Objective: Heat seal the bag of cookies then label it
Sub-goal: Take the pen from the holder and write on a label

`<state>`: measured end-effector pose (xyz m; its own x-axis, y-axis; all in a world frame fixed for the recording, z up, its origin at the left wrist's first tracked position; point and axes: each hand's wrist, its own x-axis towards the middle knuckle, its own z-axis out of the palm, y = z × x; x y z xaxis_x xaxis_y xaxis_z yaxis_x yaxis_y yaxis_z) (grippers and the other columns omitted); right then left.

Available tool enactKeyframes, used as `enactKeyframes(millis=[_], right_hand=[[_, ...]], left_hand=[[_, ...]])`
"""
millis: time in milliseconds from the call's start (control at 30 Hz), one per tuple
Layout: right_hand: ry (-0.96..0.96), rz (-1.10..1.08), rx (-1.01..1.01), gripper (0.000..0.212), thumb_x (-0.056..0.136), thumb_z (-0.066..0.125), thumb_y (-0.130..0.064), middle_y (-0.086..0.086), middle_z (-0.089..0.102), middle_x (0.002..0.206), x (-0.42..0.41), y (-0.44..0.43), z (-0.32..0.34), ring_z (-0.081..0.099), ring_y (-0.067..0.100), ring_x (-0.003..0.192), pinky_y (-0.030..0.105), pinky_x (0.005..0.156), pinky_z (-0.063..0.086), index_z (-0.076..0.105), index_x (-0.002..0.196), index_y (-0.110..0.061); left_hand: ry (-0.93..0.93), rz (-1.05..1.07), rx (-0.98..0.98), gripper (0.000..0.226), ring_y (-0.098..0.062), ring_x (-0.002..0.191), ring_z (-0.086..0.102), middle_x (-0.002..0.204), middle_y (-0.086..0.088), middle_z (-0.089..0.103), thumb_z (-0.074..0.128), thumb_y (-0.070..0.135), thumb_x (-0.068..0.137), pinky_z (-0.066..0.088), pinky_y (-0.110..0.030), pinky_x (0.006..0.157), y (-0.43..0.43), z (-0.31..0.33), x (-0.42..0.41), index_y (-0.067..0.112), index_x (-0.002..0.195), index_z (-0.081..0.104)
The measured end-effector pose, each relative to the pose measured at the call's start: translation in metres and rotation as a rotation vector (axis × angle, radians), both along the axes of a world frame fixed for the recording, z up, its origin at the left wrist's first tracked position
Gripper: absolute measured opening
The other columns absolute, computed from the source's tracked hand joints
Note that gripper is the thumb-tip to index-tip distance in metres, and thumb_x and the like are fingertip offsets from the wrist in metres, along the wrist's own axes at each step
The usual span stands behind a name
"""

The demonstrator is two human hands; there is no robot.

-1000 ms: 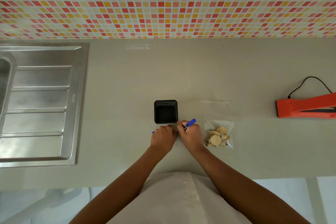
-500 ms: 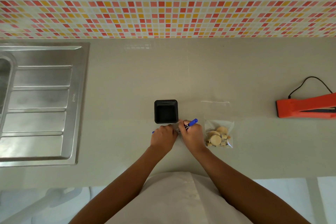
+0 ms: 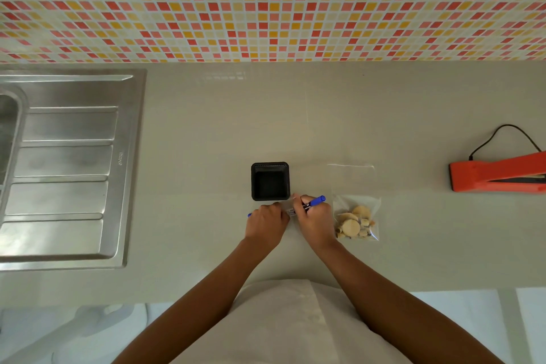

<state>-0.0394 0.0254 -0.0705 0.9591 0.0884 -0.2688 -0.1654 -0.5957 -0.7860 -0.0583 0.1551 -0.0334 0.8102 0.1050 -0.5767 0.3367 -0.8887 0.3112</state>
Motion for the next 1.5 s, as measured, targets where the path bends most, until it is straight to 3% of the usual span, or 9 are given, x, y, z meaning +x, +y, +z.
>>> enactKeyframes(millis=[267, 400, 633, 767, 833, 933, 1033, 1267, 1500], right_hand=[[-0.016, -0.119, 0.093, 0.035, 0.097, 0.061, -0.02, 0.011, 0.056, 0.053, -0.003, 0.003, 0.002, 0.054, 0.025, 0.049, 0.042, 0.05, 0.046, 0.058, 0.065, -0.004], [-0.072, -0.078, 0.106, 0.024, 0.096, 0.061, -0.019, 0.001, 0.062, 0.059, -0.005, 0.007, 0.004, 0.06, 0.016, 0.059, 0.027, 0.054, 0.048, 0.065, 0.076, -0.007], [-0.045, -0.084, 0.107, 0.021, 0.096, 0.061, -0.023, -0.007, 0.068, 0.068, -0.004, 0.006, -0.001, 0.066, 0.001, 0.067, 0.019, 0.062, 0.053, 0.068, 0.083, -0.007], [-0.013, -0.084, 0.143, 0.028, 0.097, 0.059, -0.029, 0.001, 0.072, 0.071, -0.004, 0.007, -0.001, 0.068, 0.01, 0.065, 0.029, 0.062, 0.056, 0.067, 0.082, -0.007], [0.008, -0.092, 0.163, 0.027, 0.097, 0.06, -0.025, -0.002, 0.07, 0.069, -0.004, 0.007, 0.002, 0.068, 0.005, 0.063, 0.023, 0.06, 0.054, 0.066, 0.081, -0.004], [0.038, -0.105, 0.204, 0.023, 0.096, 0.061, -0.019, -0.006, 0.069, 0.069, -0.004, 0.008, 0.005, 0.068, -0.002, 0.061, 0.016, 0.058, 0.053, 0.066, 0.081, -0.002], [0.062, -0.095, 0.238, 0.019, 0.095, 0.062, -0.021, 0.0, 0.071, 0.071, -0.005, 0.008, 0.006, 0.071, 0.006, 0.064, 0.028, 0.062, 0.059, 0.065, 0.081, -0.008], [0.098, -0.131, 0.25, 0.023, 0.098, 0.057, -0.023, -0.001, 0.07, 0.068, -0.006, 0.01, 0.008, 0.069, 0.006, 0.064, 0.027, 0.063, 0.055, 0.068, 0.081, -0.012], [0.177, -0.223, 0.348, 0.047, 0.103, 0.046, -0.032, 0.013, 0.07, 0.071, -0.006, 0.011, 0.011, 0.07, 0.022, 0.07, 0.04, 0.067, 0.059, 0.069, 0.076, -0.002]], left_hand=[[-0.015, 0.011, -0.019, 0.03, -0.017, 0.07, 0.051, 0.095, -0.01, 0.068, 0.036, 0.03, 0.103, 0.042, -0.027, 0.065, 0.0, 0.0, -0.003, 0.009, 0.103, 0.059], [-0.025, 0.011, -0.03, 0.03, -0.02, 0.073, 0.058, 0.094, -0.01, 0.069, 0.036, 0.029, 0.104, 0.041, -0.028, 0.064, 0.0, 0.0, -0.006, 0.009, 0.103, 0.059], [-0.037, 0.003, -0.029, 0.032, -0.025, 0.081, 0.066, 0.093, -0.01, 0.069, 0.034, 0.029, 0.104, 0.041, -0.028, 0.061, 0.002, 0.003, -0.01, 0.009, 0.101, 0.059], [-0.082, 0.026, -0.013, 0.03, -0.025, 0.066, 0.054, 0.086, -0.011, 0.068, 0.04, 0.031, 0.101, 0.041, -0.031, 0.058, 0.009, 0.008, -0.015, 0.009, 0.093, 0.058], [-0.125, 0.054, -0.002, 0.028, -0.021, 0.063, 0.05, 0.083, -0.008, 0.068, 0.045, 0.034, 0.1, 0.039, -0.029, 0.058, 0.017, 0.012, -0.019, 0.011, 0.092, 0.058], [-0.255, 0.127, -0.006, 0.021, -0.018, 0.068, 0.062, 0.087, 0.001, 0.067, 0.056, 0.035, 0.095, 0.046, -0.026, 0.062, 0.032, 0.014, -0.026, 0.015, 0.092, 0.06], [-0.346, 0.18, -0.018, 0.019, -0.018, 0.071, 0.068, 0.093, 0.002, 0.066, 0.067, 0.032, 0.089, 0.049, -0.027, 0.059, 0.048, 0.009, -0.035, 0.015, 0.095, 0.059], [-0.283, 0.213, -0.051, 0.015, -0.02, 0.069, 0.063, 0.09, -0.003, 0.069, 0.064, 0.027, 0.092, 0.046, -0.026, 0.06, 0.06, -0.004, -0.044, 0.014, 0.1, 0.066], [-0.144, 0.57, -0.619, 0.006, -0.016, 0.056, 0.069, 0.081, -0.003, 0.074, 0.07, 0.009, 0.087, 0.047, -0.019, 0.046, 0.044, 0.004, -0.03, 0.011, 0.092, 0.071]])
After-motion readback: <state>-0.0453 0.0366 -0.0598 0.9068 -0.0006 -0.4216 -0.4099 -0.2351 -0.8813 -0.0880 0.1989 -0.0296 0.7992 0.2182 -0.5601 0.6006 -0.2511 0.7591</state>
